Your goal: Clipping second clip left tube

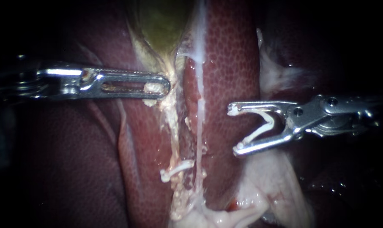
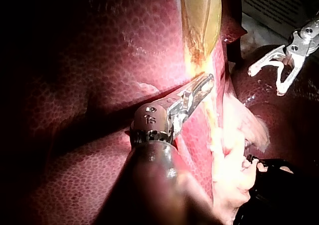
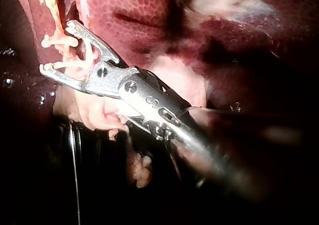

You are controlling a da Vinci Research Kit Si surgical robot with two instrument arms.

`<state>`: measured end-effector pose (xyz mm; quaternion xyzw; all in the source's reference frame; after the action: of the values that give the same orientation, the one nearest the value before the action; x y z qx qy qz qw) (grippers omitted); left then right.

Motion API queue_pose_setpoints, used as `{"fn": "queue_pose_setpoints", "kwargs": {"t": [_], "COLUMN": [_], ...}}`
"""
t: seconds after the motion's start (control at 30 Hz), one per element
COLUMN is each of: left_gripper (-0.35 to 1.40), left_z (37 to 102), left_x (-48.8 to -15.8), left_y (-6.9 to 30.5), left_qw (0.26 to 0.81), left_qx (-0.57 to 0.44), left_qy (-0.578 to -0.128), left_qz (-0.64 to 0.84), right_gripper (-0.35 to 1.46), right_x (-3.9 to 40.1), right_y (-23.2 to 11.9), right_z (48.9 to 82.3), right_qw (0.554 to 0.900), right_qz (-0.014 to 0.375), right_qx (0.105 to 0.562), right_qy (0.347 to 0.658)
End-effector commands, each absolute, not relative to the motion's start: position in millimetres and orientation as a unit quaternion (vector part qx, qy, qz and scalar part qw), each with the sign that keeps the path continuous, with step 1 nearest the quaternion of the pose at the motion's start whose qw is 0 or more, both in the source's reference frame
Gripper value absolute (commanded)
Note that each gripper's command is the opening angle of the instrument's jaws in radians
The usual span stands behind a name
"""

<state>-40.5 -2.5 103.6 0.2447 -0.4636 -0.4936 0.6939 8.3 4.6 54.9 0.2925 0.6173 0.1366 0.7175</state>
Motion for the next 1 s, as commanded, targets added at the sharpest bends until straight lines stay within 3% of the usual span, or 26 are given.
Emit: {"fn": "queue_pose_setpoints", "kwargs": {"t": [0.03, 0.33, 0.73, 1.0], "left_gripper": [-0.35, -0.35, -0.35, -0.35], "left_z": [103.5, 102.8, 97.4, 96.5], "left_x": [-40.5, -39.8, -35.0, -34.0], "left_y": [-2.5, -2.3, 1.1, 1.2], "left_qw": [0.694, 0.694, 0.678, 0.677], "left_qx": [0.245, 0.248, 0.243, 0.239], "left_qy": [-0.464, -0.463, -0.468, -0.469], "left_qz": [-0.493, -0.493, -0.512, -0.514], "right_gripper": [0.6, 0.6, 0.6, 0.6], "right_x": [8.3, 8.3, 8.5, 8.6], "right_y": [4.6, 4.6, 4.6, 4.7], "right_z": [54.8, 54.8, 54.8, 54.8], "right_qw": [0.717, 0.717, 0.717, 0.718], "right_qz": [0.137, 0.137, 0.137, 0.137], "right_qx": [0.293, 0.293, 0.292, 0.292], "right_qy": [0.617, 0.617, 0.617, 0.617]}}
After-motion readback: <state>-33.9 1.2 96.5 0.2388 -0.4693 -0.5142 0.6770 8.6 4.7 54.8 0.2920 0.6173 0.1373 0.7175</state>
